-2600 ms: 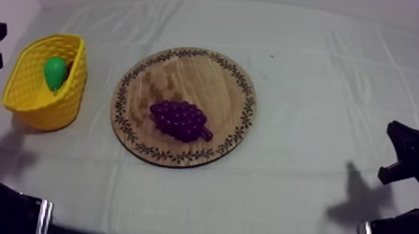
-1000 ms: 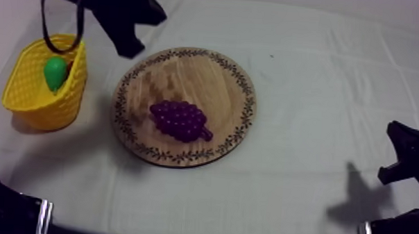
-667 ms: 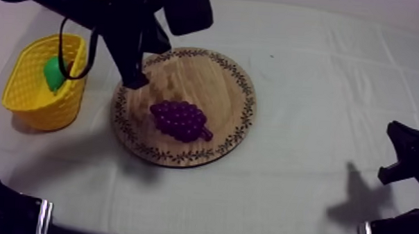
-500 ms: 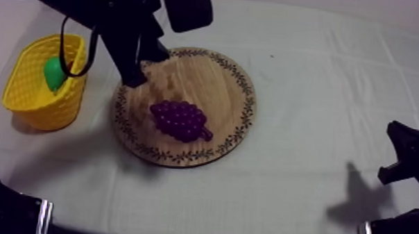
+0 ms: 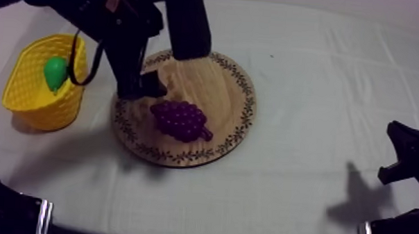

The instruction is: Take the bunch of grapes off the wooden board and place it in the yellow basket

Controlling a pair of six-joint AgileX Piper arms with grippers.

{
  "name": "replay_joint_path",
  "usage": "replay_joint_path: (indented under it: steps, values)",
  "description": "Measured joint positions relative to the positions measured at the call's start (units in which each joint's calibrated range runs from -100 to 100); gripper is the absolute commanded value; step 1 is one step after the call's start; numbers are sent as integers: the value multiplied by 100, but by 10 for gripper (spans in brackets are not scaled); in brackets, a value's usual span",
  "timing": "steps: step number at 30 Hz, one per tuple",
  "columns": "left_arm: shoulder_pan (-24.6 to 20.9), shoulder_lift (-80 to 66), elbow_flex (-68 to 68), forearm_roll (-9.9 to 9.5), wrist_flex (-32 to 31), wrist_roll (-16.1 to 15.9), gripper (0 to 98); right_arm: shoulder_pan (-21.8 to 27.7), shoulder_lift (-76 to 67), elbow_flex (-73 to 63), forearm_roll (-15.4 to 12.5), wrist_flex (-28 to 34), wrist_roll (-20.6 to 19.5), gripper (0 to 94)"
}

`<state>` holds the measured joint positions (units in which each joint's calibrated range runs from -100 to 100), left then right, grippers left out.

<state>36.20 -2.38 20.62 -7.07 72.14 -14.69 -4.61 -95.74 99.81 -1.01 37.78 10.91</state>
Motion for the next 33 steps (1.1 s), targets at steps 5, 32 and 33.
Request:
replay_joint_path:
  steps: [5,32,33]
  values:
    - [-25,371,291,-20,-622,31,937,0,0,0,0,0,0,4]
    - [-254,2512,293,235,-1736,-294,938,0,0,0,0,0,0,4]
    - [-256,2541,293,254,-1782,-312,936,0,0,0,0,0,0,4]
